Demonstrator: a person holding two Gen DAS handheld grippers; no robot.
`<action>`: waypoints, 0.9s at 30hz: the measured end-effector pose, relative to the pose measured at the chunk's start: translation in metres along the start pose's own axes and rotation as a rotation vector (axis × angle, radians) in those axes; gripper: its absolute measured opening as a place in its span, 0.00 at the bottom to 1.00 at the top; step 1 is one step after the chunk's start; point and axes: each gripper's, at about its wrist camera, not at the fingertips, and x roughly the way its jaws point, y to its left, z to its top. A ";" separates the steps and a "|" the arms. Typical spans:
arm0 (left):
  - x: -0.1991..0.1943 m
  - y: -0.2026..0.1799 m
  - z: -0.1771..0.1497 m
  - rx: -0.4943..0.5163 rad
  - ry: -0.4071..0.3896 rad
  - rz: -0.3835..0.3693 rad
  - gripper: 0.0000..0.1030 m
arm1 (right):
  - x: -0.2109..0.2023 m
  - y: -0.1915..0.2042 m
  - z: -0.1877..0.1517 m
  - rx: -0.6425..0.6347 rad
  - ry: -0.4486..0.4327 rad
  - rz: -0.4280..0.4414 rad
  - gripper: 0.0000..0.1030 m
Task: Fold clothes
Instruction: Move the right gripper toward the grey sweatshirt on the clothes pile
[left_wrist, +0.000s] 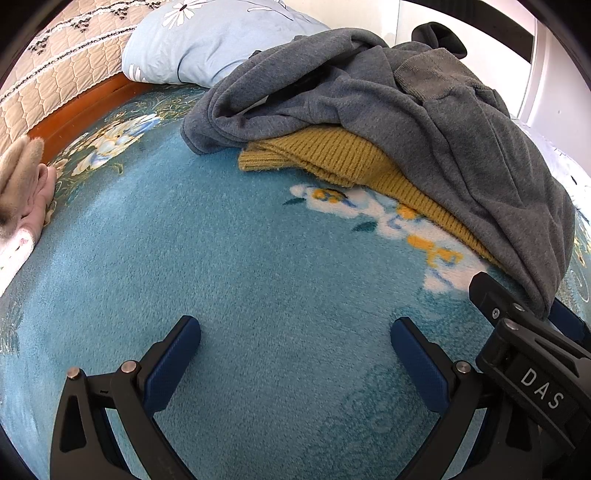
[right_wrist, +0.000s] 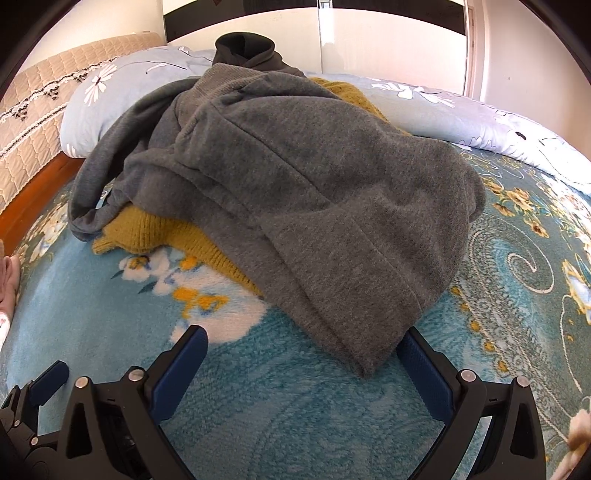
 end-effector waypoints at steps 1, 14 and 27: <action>0.000 0.001 0.000 -0.001 0.000 -0.004 1.00 | 0.000 0.000 0.000 0.002 0.000 0.003 1.00; -0.063 0.053 0.005 -0.043 -0.172 -0.124 1.00 | -0.033 -0.038 -0.005 0.152 -0.130 0.221 1.00; -0.113 0.180 -0.008 -0.334 -0.355 -0.115 1.00 | -0.071 -0.020 -0.001 0.128 -0.317 0.315 1.00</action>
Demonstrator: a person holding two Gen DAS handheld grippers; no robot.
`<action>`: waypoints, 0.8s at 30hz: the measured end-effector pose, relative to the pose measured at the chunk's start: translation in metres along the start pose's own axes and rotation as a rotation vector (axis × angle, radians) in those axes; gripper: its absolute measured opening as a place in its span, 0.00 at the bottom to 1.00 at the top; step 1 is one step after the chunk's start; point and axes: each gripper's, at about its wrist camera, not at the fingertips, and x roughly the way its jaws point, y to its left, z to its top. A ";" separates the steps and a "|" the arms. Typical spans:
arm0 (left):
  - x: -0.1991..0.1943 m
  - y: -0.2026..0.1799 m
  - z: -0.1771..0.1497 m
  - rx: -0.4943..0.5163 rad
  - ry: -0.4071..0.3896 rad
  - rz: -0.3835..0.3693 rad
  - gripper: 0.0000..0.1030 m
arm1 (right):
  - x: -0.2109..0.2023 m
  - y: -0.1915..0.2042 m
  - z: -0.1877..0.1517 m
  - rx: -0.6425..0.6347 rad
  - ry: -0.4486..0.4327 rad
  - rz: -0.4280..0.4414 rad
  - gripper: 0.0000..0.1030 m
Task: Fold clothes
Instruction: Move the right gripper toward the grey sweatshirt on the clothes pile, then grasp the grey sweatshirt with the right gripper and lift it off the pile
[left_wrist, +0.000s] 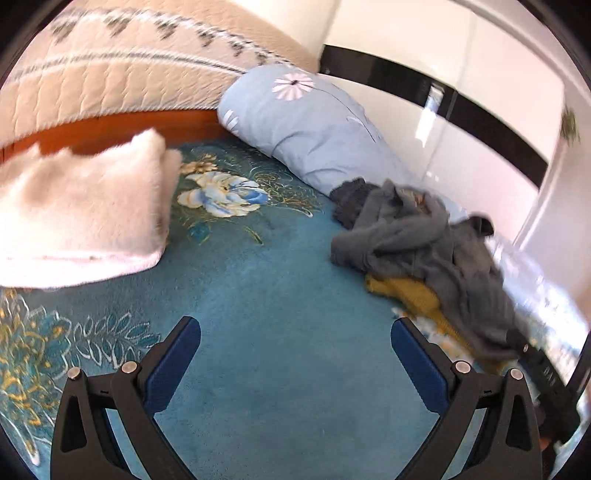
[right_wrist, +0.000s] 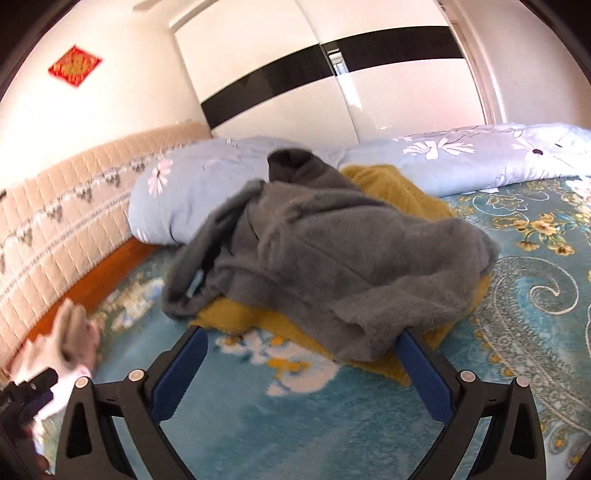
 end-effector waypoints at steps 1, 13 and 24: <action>0.001 0.003 0.002 -0.018 0.015 -0.011 1.00 | 0.002 0.004 0.001 -0.001 0.011 0.011 1.00; 0.010 0.022 0.001 -0.006 0.106 0.042 1.00 | 0.130 0.101 0.068 0.058 0.241 0.223 0.99; 0.002 0.061 0.009 -0.177 0.114 0.009 1.00 | 0.211 0.089 0.059 0.316 0.339 0.117 0.38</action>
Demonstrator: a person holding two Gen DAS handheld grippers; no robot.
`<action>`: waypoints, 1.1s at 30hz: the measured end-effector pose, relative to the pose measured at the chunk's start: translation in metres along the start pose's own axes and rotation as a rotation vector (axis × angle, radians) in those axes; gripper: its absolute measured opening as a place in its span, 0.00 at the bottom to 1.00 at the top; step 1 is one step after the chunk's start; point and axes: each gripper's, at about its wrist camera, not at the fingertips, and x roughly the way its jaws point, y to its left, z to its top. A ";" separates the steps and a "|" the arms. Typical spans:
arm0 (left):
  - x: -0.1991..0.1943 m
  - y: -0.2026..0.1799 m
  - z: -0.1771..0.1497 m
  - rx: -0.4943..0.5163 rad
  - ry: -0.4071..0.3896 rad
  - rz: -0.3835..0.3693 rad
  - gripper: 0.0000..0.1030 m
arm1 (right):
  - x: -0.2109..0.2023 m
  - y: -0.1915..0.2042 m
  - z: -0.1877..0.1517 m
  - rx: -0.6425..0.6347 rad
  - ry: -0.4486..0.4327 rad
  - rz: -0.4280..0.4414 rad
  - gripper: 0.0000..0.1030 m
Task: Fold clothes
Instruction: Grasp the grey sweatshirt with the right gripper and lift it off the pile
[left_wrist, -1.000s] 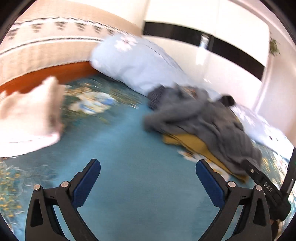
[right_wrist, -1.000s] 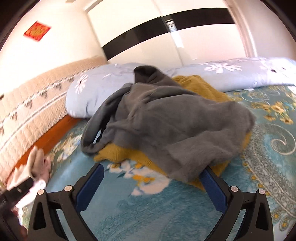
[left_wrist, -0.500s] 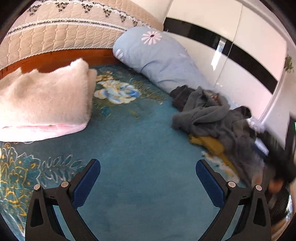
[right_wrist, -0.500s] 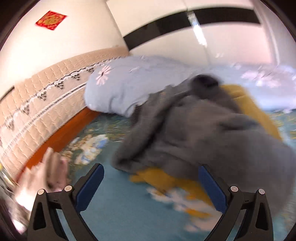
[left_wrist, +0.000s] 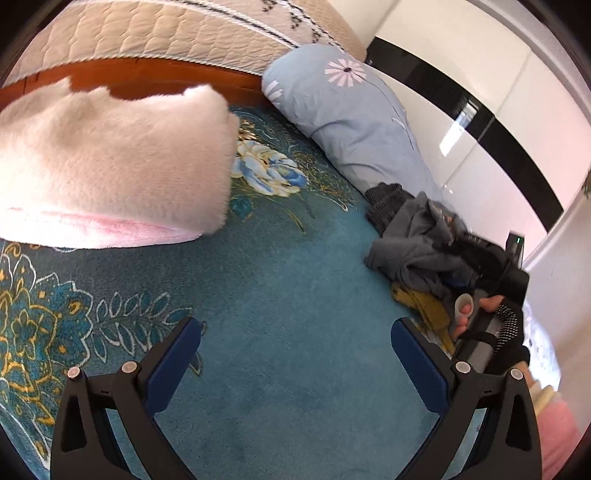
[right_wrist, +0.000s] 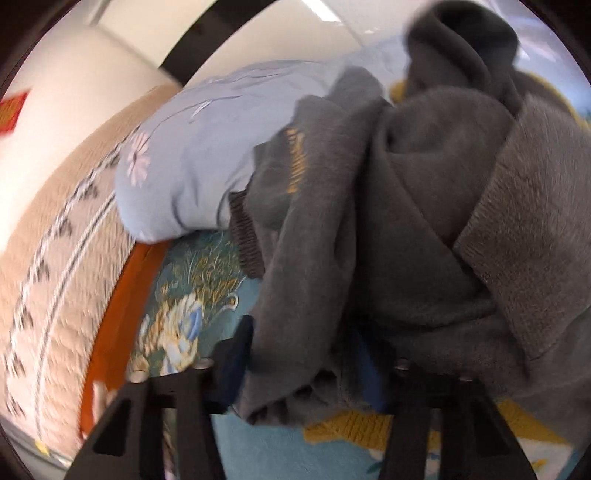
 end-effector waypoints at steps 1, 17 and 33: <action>0.000 0.001 0.000 -0.007 0.002 -0.007 1.00 | 0.002 -0.002 0.001 0.024 0.010 0.019 0.27; -0.006 0.015 0.003 -0.049 0.021 -0.111 1.00 | -0.171 0.018 0.029 0.028 -0.178 0.437 0.10; -0.018 -0.005 -0.033 0.078 0.019 -0.168 1.00 | -0.400 -0.006 0.000 -0.152 -0.313 0.379 0.10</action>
